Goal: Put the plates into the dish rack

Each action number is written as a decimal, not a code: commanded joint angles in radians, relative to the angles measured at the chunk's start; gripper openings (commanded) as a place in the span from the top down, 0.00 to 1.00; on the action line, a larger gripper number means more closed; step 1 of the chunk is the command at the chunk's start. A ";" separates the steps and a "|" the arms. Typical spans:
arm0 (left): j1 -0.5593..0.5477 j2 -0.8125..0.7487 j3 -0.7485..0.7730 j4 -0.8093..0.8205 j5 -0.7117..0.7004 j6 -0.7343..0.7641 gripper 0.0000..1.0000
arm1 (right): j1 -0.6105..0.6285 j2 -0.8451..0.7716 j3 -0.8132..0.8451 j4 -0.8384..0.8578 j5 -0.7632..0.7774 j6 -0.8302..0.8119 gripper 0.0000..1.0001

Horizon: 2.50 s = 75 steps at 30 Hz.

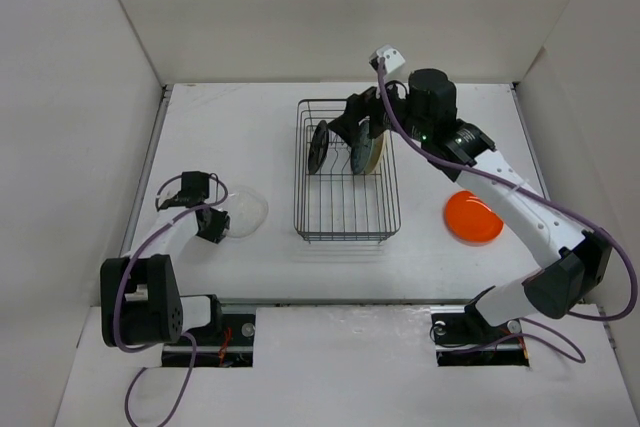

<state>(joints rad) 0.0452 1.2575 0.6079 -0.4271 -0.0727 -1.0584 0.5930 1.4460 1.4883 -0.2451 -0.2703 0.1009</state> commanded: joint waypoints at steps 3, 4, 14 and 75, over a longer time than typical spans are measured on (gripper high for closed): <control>-0.004 0.014 -0.014 0.021 -0.029 -0.018 0.88 | -0.022 -0.044 -0.003 0.061 -0.059 0.002 0.00; -0.004 0.014 -0.014 0.021 -0.029 -0.018 0.89 | -0.031 -0.044 -0.003 0.061 -0.060 0.002 0.00; -0.016 -0.019 -0.001 0.025 -0.076 0.014 1.00 | -0.052 -0.064 -0.003 0.061 -0.069 0.002 0.00; -0.165 -0.257 0.251 0.547 0.289 0.347 0.03 | 0.073 0.203 0.291 -0.113 0.466 0.304 1.00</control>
<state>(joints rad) -0.1177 1.0027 0.8043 0.1654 0.2859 -0.7136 0.6258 1.7332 1.7081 -0.2363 -0.1768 0.3527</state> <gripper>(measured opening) 0.908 0.116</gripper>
